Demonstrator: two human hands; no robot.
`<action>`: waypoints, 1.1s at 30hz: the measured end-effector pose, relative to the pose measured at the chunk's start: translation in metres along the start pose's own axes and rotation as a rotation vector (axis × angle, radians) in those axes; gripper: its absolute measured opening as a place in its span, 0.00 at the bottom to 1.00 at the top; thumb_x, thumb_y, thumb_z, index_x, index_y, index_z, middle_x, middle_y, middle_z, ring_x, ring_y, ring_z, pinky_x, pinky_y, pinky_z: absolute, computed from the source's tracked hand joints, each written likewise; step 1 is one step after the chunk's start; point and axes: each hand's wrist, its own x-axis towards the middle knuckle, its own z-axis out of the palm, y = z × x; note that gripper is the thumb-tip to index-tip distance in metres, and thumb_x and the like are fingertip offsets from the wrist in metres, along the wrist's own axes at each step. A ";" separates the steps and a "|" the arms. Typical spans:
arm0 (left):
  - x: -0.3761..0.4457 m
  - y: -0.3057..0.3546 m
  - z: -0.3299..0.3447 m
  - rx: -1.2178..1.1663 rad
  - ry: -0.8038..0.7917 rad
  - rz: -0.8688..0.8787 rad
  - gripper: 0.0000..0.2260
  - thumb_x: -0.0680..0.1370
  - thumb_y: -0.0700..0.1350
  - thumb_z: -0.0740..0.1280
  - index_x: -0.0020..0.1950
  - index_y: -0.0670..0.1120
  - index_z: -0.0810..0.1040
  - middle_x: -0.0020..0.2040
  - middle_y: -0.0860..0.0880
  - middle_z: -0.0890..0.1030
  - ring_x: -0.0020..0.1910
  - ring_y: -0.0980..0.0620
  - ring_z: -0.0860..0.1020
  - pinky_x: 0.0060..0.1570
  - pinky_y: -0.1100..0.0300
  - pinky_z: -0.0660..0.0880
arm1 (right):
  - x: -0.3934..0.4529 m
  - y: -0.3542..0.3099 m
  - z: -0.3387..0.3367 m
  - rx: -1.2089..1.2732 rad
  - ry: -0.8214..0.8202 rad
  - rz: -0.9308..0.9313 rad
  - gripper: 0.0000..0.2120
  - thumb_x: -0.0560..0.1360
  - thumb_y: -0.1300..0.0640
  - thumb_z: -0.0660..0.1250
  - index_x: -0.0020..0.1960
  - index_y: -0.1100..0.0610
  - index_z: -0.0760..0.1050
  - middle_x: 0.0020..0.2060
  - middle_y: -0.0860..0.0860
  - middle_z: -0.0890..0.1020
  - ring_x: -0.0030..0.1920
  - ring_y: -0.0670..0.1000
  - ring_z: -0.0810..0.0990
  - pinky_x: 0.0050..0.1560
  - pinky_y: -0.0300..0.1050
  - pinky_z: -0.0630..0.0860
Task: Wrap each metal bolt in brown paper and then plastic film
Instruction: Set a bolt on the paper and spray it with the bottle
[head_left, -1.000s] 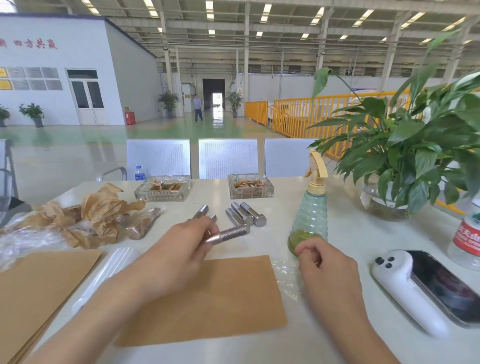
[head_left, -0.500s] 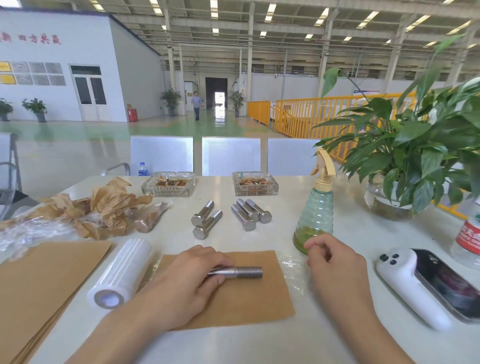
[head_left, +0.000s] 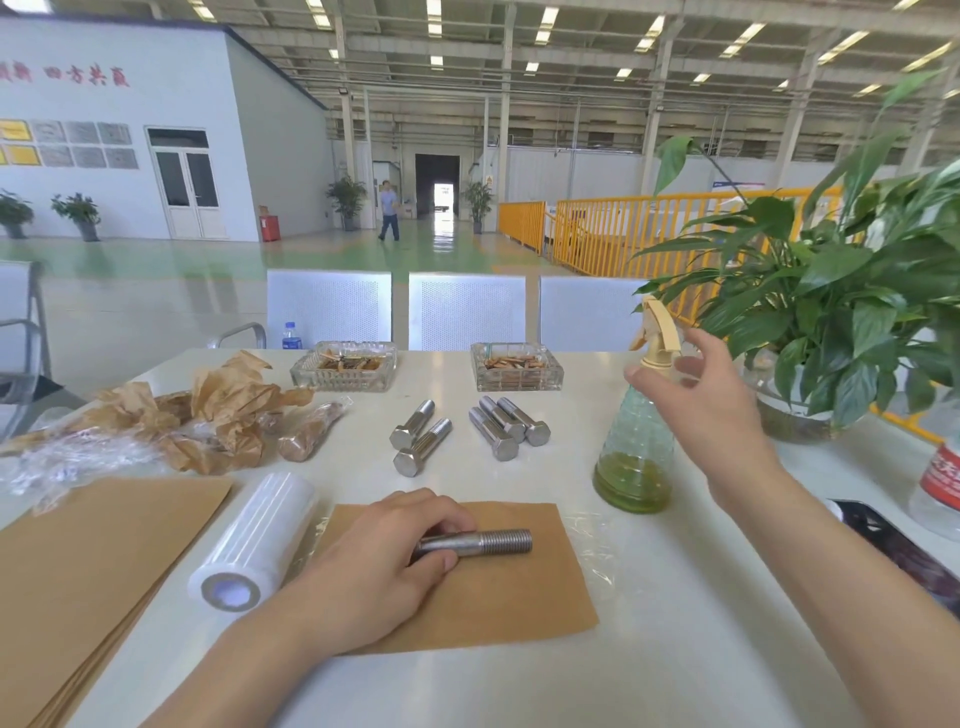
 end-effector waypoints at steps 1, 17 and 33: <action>0.000 0.000 0.000 -0.008 -0.002 -0.007 0.08 0.79 0.47 0.69 0.56 0.59 0.78 0.49 0.61 0.80 0.50 0.61 0.75 0.49 0.73 0.66 | 0.007 -0.004 0.003 0.039 -0.044 0.020 0.34 0.70 0.44 0.75 0.73 0.43 0.66 0.58 0.45 0.78 0.58 0.50 0.77 0.61 0.52 0.74; 0.004 0.006 -0.004 -0.110 0.066 -0.141 0.06 0.82 0.48 0.66 0.53 0.57 0.82 0.48 0.60 0.82 0.48 0.60 0.78 0.48 0.68 0.72 | -0.004 -0.030 -0.020 0.110 -0.347 0.088 0.13 0.75 0.57 0.71 0.57 0.43 0.80 0.37 0.52 0.80 0.39 0.54 0.84 0.51 0.52 0.77; -0.002 0.011 -0.008 -0.067 0.266 -0.234 0.13 0.82 0.38 0.62 0.45 0.51 0.81 0.37 0.59 0.79 0.43 0.71 0.75 0.43 0.77 0.66 | -0.127 -0.077 -0.002 -0.176 -0.961 0.488 0.19 0.70 0.59 0.72 0.60 0.61 0.77 0.54 0.64 0.81 0.29 0.59 0.85 0.31 0.43 0.79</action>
